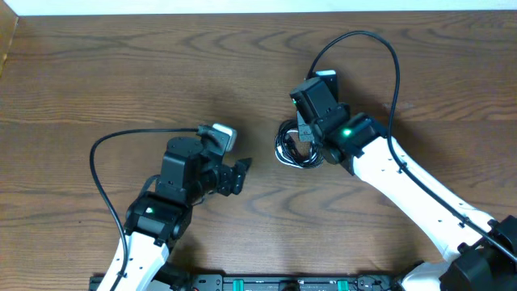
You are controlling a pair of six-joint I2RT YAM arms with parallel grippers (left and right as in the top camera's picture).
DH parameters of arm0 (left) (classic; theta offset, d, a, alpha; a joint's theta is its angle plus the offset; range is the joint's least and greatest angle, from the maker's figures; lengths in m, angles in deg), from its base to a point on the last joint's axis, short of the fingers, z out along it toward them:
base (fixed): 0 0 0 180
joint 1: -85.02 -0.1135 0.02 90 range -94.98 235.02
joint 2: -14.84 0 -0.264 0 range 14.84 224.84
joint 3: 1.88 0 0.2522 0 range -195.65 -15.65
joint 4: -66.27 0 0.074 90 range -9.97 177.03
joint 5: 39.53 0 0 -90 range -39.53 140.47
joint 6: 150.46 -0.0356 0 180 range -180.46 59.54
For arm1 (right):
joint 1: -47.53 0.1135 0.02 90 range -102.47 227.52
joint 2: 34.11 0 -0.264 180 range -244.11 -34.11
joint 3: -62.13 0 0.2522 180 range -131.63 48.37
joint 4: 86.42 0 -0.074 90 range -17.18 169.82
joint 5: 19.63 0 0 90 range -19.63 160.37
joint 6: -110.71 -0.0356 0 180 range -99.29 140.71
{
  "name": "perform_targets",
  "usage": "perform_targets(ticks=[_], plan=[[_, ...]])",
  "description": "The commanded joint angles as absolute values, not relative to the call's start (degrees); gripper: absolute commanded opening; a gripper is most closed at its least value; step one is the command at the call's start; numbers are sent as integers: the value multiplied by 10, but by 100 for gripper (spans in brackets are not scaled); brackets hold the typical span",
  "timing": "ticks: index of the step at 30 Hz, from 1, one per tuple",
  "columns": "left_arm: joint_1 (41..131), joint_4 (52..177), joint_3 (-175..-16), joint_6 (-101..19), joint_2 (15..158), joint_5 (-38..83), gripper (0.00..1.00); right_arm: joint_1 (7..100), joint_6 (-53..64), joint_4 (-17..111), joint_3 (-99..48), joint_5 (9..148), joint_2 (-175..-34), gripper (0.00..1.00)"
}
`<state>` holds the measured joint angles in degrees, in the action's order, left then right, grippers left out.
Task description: Untangle cables
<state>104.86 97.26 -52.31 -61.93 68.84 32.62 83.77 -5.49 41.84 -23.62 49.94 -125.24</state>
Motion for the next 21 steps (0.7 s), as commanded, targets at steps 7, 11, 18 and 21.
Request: perform_targets(ticks=[7, 11, 18, 21], plan=[[1099, 859, -534, -665, 810, 274, 92, 850, -12, 408, -239, 533, -1254, 45], [1100, 798, -534, -697, 876, 286, 81, 856, 19, 390, -239, 536, -1235, 79], [1100, 699, -534, -740, 986, 286, 77, 857, 71, 371, -239, 536, -1155, 91], [1100, 653, -534, -740, 1019, 286, 70, 857, 71, 369, -239, 536, -1127, 91]])
